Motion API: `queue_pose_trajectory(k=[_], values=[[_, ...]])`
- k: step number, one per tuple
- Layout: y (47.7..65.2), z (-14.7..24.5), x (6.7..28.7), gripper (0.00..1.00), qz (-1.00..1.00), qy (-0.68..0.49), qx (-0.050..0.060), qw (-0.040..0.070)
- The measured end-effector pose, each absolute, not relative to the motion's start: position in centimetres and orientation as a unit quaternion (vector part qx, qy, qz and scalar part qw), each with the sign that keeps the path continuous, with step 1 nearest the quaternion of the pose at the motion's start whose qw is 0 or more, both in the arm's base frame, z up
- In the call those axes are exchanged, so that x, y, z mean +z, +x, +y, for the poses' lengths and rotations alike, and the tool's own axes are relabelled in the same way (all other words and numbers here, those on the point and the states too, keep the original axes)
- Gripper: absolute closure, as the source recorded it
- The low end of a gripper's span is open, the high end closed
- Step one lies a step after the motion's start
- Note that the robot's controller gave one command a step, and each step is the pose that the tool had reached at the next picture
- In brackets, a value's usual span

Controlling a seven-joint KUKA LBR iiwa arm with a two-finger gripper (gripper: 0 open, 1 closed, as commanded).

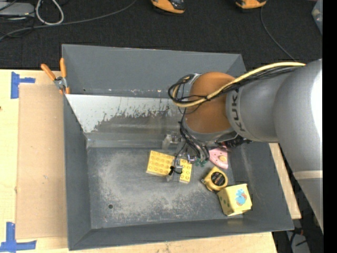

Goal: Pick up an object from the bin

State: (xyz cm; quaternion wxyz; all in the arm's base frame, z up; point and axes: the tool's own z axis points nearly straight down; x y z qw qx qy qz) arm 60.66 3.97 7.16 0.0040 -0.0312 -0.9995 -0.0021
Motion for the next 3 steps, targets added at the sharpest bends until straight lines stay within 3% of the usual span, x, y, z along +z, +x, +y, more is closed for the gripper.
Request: queue_pose_trajectory(k=[1, 2, 3], values=[[58.6, 2.8, 7.0, 0.00, -1.000, -0.020, -0.003, 0.004], [56.8, 3.4, 7.2, 1.00, -1.000, -0.029, -0.003, 0.001], [56.8, 3.4, 7.2, 1.00, -1.000, -0.030, -0.003, 0.002]])
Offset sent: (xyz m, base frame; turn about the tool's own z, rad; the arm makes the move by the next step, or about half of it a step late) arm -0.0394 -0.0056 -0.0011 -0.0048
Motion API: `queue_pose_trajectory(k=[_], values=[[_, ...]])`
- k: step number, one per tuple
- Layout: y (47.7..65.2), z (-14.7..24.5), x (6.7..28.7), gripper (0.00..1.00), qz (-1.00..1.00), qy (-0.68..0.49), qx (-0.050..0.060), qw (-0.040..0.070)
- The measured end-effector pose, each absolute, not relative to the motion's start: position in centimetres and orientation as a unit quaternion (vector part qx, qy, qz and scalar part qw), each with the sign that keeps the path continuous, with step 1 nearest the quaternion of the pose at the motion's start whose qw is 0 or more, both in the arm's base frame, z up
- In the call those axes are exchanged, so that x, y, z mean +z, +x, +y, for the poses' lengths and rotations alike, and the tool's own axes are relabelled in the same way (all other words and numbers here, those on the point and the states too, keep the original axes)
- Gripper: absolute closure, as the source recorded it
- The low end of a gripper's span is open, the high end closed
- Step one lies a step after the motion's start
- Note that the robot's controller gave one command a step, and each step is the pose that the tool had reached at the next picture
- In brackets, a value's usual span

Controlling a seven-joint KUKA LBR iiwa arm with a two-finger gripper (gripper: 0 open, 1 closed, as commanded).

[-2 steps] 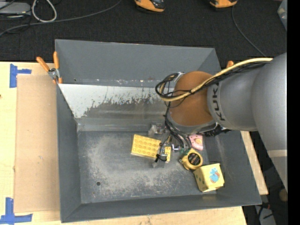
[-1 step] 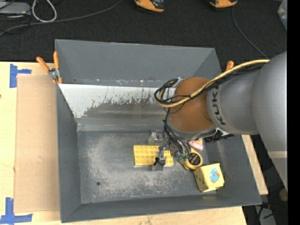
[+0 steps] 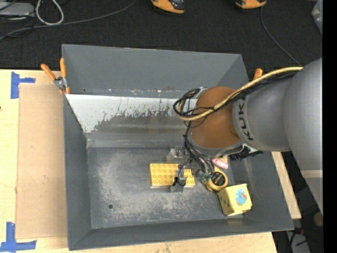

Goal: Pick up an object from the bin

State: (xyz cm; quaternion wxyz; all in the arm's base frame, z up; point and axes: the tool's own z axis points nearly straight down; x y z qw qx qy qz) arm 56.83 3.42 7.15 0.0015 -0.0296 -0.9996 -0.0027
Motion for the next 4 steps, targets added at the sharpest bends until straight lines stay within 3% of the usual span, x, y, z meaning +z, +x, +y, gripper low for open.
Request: queue_pose_trajectory(k=[1, 2, 3, 4], values=[[54.3, 2.6, 14.0, 1.00, -1.000, -0.025, -0.002, 0.005], [55.6, 5.8, 21.7, 1.00, -1.000, -0.018, -0.002, 0.008], [54.2, 5.8, 25.6, 1.00, -0.999, -0.042, -0.003, 0.008], [53.3, 5.6, 26.6, 1.00, -0.998, -0.063, -0.003, 0.003]])
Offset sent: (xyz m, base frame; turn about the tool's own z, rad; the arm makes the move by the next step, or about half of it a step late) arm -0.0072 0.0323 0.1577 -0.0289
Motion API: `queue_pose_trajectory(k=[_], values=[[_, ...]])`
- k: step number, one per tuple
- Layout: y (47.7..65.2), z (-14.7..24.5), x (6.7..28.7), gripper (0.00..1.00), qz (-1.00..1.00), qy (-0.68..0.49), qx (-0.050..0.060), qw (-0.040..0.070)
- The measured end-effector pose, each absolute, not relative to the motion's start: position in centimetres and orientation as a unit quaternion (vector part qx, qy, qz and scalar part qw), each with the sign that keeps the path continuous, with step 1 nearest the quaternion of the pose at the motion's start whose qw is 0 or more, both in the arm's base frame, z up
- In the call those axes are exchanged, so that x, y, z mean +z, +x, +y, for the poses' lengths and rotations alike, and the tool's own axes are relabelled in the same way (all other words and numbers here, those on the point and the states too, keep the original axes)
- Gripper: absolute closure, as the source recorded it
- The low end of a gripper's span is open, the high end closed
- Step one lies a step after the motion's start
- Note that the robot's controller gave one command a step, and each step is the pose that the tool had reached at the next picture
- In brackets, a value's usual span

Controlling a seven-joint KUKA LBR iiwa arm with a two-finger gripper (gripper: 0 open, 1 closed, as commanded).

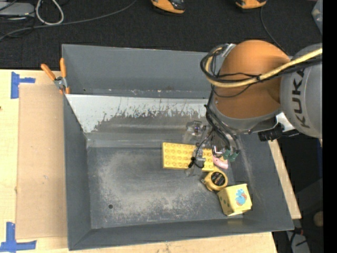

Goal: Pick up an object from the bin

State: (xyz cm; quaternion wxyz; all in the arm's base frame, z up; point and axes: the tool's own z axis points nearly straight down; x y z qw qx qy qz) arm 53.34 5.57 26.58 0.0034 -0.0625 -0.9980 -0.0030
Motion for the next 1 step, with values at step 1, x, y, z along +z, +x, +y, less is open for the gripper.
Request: queue_pose_trajectory(k=[1], values=[[53.81, 5.64, 27.73, 1.00, -1.000, 0.028, -0.003, 0.007]])
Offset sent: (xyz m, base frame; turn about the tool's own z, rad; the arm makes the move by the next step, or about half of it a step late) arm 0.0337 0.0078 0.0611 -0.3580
